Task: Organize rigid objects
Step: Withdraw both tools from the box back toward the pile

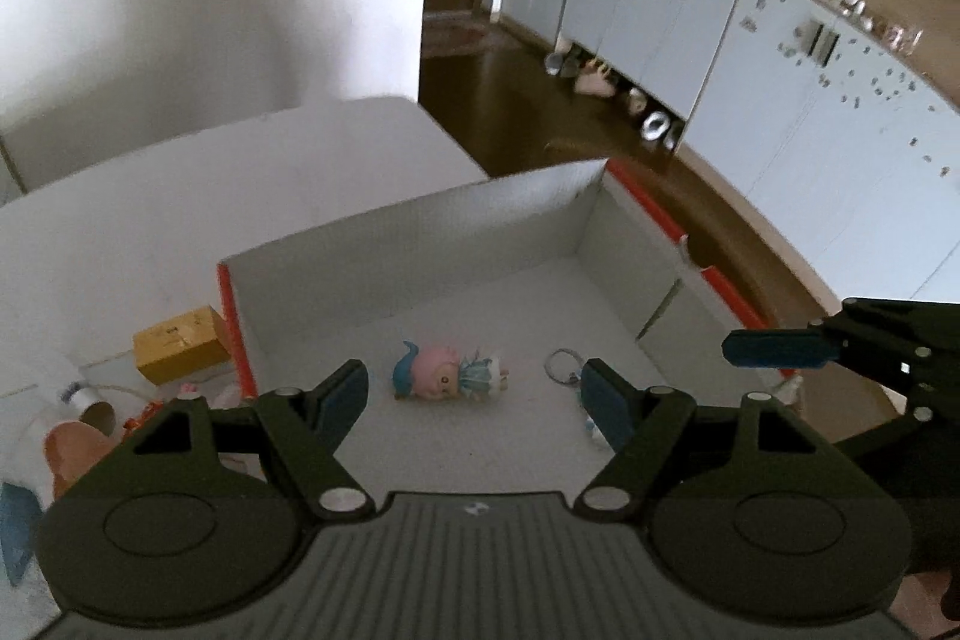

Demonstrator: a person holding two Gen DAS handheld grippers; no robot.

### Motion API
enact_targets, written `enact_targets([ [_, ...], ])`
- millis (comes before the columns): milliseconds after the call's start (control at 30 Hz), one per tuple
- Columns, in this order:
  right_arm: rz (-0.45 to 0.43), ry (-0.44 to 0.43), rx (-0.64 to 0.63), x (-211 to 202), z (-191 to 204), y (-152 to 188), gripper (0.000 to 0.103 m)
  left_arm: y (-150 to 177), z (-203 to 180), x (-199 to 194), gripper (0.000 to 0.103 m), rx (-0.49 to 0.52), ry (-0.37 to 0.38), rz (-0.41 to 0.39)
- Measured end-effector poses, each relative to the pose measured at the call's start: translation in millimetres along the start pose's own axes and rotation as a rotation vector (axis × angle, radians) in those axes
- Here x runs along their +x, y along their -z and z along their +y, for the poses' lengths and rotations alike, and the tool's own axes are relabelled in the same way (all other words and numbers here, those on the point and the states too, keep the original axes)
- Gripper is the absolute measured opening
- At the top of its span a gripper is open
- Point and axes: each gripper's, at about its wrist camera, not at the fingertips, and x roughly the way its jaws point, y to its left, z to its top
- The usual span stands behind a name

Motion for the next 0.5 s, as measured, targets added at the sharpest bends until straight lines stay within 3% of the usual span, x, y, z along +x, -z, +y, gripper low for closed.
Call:
enact_targets([
  [500, -0.099, 0.110, 0.107, -21, 66, 19, 0.087, 25, 37, -68, 0.078, 0.067, 0.077, -0.107],
])
